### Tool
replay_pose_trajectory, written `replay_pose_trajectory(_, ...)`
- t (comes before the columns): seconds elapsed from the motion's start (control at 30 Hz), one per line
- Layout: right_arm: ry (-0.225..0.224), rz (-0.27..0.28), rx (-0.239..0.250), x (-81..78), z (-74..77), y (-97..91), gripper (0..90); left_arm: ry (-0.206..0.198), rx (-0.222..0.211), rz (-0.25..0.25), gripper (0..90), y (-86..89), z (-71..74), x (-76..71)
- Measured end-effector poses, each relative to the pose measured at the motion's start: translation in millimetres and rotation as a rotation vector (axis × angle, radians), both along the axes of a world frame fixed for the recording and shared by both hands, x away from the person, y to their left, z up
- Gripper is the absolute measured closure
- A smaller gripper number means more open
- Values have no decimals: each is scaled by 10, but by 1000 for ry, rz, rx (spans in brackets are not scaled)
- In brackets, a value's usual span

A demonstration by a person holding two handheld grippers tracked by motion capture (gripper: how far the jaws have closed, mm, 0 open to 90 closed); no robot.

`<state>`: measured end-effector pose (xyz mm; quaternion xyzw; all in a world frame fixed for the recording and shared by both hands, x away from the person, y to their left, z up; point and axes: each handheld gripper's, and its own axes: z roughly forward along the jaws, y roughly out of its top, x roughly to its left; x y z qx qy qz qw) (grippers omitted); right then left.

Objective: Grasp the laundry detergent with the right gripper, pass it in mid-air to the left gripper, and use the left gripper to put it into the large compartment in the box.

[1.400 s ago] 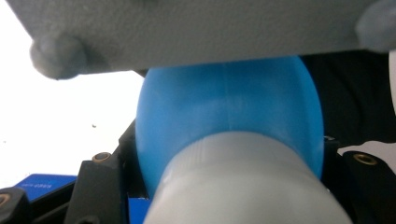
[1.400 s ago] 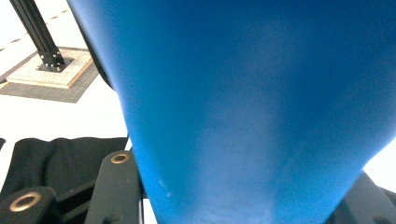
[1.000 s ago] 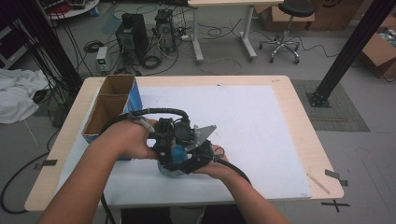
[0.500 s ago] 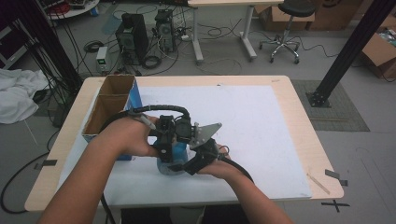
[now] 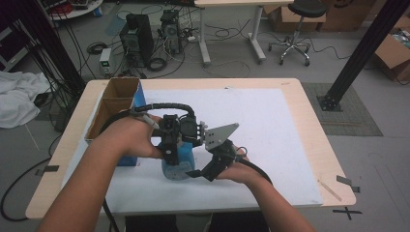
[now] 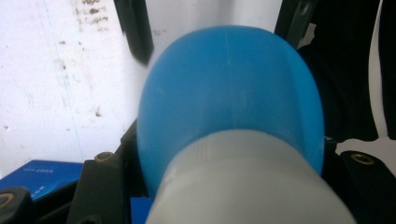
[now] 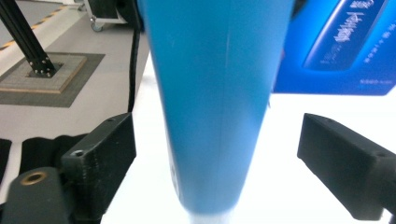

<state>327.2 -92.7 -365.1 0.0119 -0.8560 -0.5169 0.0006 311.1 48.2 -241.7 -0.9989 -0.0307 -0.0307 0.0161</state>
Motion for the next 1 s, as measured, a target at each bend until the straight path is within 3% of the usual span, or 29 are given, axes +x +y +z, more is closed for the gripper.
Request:
replay_pose_trajectory(0.27, -23, -31, -79, 18, 124, -222, 11, -5, -2, 47, 387, 47, 92, 73)
replay_pose_trajectory(0.47, -39, -61, -121, 42, 245, -363, 0, -3, 1, 70, 386, 62, 150, 128)
replay_pose_trajectory(0.63, -45, -48, -168, 70, 318, -401, 0, 8, 4, 88, 386, 67, 191, 151)
replay_pose_trajectory(0.77, -52, -23, -256, 95, 366, -395, 0, 21, 10, 117, 386, 81, 240, 164)
replay_pose_trajectory(1.0, -58, 3, -474, 152, 577, -496, 0, 19, 23, 196, 386, 161, 387, 212)
